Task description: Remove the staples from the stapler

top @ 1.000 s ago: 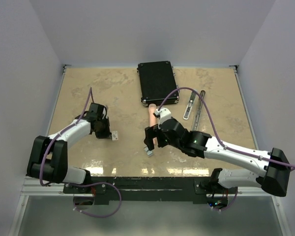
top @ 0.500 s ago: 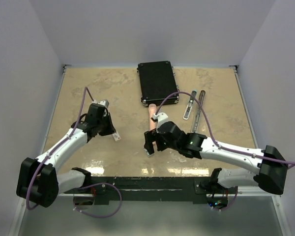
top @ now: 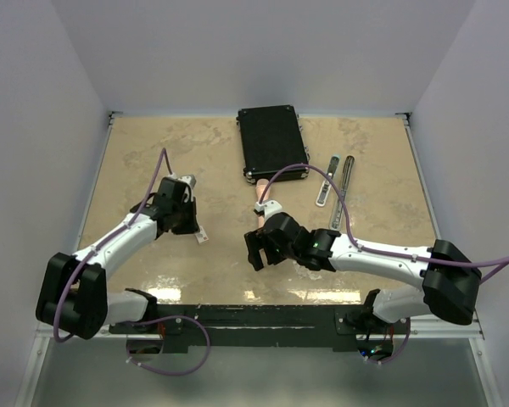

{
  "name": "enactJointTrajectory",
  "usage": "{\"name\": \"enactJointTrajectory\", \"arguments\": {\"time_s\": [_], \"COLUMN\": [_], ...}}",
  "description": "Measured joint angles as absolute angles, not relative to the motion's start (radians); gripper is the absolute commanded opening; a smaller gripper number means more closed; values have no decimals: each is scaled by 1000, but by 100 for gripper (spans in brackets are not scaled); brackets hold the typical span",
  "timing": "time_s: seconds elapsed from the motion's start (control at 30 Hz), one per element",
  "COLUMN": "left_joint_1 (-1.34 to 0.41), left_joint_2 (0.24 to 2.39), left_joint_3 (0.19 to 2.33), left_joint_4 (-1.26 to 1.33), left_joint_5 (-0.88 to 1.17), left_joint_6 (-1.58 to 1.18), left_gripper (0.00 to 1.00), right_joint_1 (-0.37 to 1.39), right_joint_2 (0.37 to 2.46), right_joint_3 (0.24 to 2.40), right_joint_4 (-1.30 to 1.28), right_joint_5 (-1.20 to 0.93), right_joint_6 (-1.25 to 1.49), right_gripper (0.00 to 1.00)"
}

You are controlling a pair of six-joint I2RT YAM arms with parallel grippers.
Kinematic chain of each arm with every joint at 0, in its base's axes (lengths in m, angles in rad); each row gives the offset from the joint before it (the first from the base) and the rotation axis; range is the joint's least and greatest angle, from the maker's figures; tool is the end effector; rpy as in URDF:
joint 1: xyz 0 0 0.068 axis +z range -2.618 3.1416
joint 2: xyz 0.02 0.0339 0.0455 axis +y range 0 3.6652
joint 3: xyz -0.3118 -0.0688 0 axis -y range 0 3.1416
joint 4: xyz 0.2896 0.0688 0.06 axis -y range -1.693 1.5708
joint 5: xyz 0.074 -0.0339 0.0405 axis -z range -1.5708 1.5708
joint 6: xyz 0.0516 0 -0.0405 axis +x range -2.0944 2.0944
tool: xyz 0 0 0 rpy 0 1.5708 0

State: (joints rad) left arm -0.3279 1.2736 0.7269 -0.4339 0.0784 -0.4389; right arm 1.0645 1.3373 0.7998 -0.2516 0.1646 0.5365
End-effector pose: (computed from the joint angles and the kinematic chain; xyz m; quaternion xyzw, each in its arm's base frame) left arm 0.2610 -0.0931 0.2081 -0.0417 0.9552 -0.1435 0.2555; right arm 0.1603 0.2717 0.2315 -0.2102 0.8977 0.2196 0.3189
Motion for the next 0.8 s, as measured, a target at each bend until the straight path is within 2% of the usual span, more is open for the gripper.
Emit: {"name": "enactJointTrajectory", "arguments": {"time_s": [0.8], "left_joint_1": [-328], "left_joint_2": [1355], "left_joint_3": [695], "left_joint_4": [-412], "left_joint_5": [77], "left_joint_6": [-422], "left_gripper": [0], "right_joint_1": [1065], "right_joint_2": [1337], "right_joint_3": [779], "right_joint_4": [-226], "right_joint_5": [164], "right_joint_6": [561], "right_gripper": [89]}}
